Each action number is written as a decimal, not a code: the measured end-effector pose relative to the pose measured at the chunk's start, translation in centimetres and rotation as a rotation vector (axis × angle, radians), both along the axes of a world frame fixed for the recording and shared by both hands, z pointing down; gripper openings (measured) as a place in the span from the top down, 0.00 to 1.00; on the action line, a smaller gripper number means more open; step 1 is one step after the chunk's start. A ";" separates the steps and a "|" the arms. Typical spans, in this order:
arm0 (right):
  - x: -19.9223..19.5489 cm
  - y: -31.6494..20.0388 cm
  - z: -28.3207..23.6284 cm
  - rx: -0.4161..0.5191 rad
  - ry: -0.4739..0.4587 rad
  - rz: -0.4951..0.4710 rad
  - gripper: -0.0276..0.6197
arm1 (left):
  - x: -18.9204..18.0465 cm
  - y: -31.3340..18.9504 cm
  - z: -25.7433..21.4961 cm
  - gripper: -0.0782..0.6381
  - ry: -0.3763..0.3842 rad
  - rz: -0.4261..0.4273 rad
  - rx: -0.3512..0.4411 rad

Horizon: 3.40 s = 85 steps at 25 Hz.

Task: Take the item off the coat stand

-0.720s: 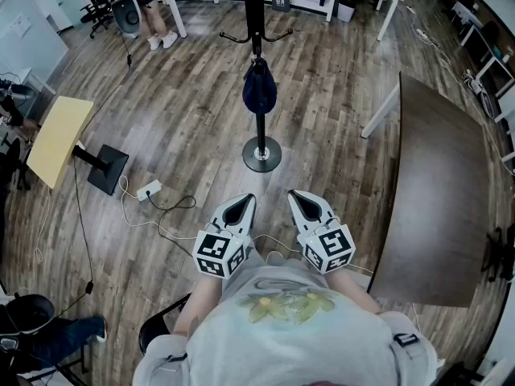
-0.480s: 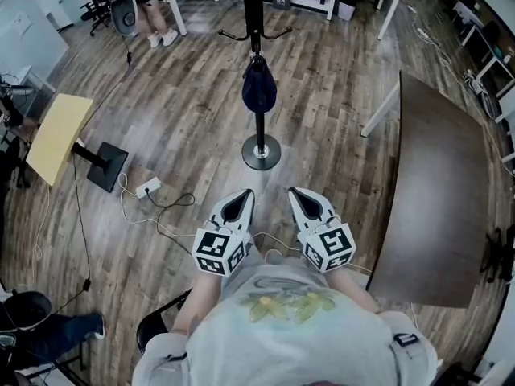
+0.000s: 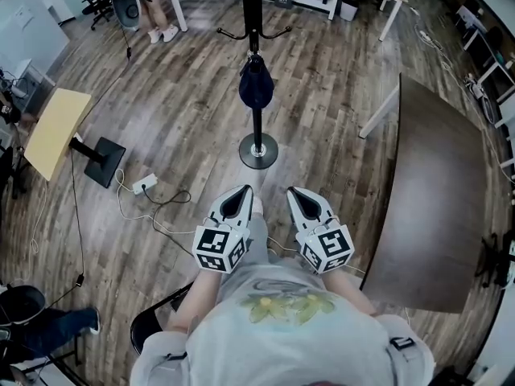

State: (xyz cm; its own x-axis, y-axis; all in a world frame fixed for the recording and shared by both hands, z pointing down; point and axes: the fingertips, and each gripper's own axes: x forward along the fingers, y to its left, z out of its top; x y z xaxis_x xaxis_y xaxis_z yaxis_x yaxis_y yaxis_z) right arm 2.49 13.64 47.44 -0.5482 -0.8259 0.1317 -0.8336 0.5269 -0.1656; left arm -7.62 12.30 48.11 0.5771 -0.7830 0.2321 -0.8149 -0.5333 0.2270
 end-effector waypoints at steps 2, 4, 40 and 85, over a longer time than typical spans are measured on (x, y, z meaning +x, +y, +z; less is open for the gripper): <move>0.2 -0.6 0.1 -0.006 -0.003 -0.001 0.95 | 0.0 -0.9 -0.2 0.87 -0.004 -0.009 0.005; 0.3 -1.4 0.3 -0.011 -0.004 -0.004 0.95 | 0.1 -2.0 -0.5 0.87 -0.003 -0.016 0.008; 1.9 -15.4 -0.8 -0.024 0.035 -0.038 0.95 | 1.7 -17.8 -2.4 0.87 -0.009 -0.044 0.030; 2.4 -24.3 0.4 -0.021 0.057 -0.043 0.95 | 2.7 -32.2 1.3 0.45 -0.168 -0.118 0.057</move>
State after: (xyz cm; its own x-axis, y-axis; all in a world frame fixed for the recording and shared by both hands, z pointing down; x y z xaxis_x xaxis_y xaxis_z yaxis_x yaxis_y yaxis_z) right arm 4.88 -10.70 47.86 -0.5746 -0.7983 0.1803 -0.8184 0.5597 -0.1299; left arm -4.94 -19.92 49.38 0.4380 -0.8572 0.2710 -0.8961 -0.4404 0.0552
